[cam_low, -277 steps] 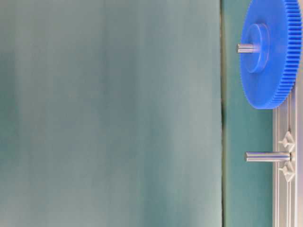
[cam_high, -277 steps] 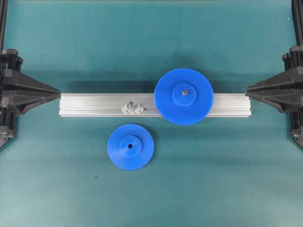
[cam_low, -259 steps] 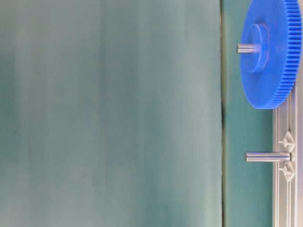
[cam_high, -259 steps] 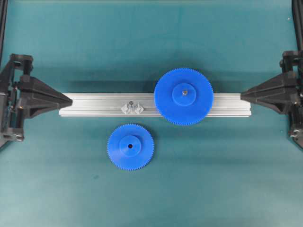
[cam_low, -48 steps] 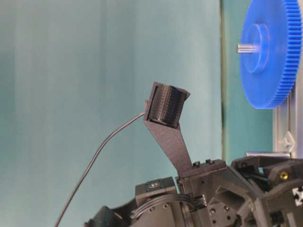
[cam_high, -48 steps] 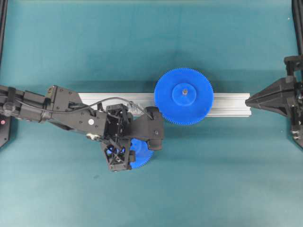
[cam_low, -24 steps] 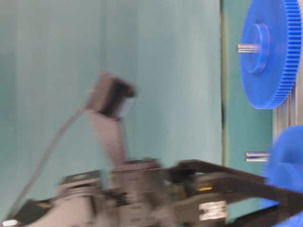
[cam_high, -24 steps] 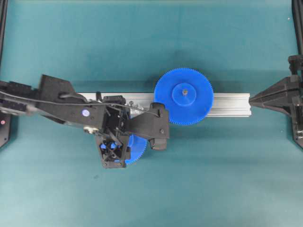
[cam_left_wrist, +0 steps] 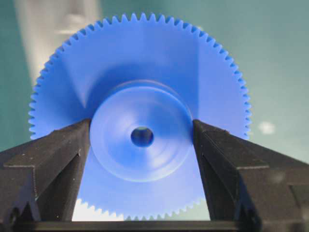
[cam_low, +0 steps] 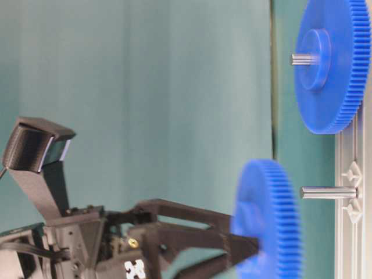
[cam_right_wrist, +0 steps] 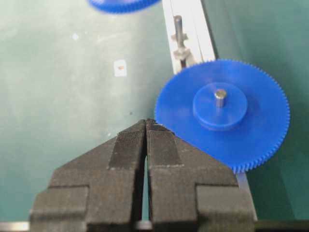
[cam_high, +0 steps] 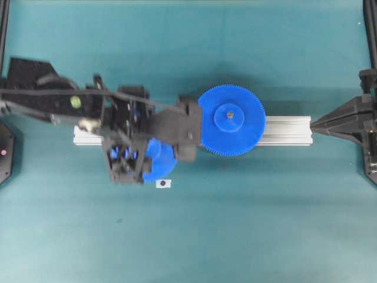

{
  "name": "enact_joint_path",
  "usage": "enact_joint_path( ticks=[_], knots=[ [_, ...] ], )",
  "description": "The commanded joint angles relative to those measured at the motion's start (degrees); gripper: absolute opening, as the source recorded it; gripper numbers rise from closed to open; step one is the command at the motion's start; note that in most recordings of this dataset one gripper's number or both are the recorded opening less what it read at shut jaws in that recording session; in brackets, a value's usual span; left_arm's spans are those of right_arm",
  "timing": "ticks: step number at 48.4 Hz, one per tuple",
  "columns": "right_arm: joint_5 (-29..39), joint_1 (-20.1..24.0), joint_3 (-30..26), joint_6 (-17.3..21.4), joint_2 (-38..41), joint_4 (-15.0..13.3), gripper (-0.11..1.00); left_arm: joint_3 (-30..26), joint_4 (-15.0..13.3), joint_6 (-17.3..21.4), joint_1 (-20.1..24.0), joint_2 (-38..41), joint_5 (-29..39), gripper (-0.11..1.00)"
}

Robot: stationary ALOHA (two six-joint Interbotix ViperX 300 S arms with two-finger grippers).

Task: Insert the small gear onto the shaft.
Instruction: 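Lift the small blue gear with the left gripper, then carry the gear over the left shaft beside the large gear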

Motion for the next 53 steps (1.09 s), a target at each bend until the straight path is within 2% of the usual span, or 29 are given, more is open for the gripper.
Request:
enact_joint_path(
  ticks=[1,7,15,34,53],
  knots=[
    [-0.4,-0.1,-0.4,0.8,0.3,0.0,0.01,-1.8,0.3,1.8,1.1,-2.0,-0.3,0.72],
    [-0.4,-0.1,-0.2,2.5,0.3,0.0,0.01,-1.3,0.3,5.4,2.7,-1.4,-0.8,0.72],
    [-0.4,-0.1,0.0,3.8,0.3,-0.4,0.01,-1.8,0.3,7.8,3.3,0.0,-2.5,0.72],
    [-0.5,-0.1,0.4,3.9,0.3,-0.8,0.01,-1.5,0.4,7.9,5.2,1.4,-9.3,0.72],
    [-0.5,-0.1,1.1,3.9,0.3,-0.8,0.01,-1.3,0.4,7.9,5.9,5.7,-9.8,0.72]
  ],
)
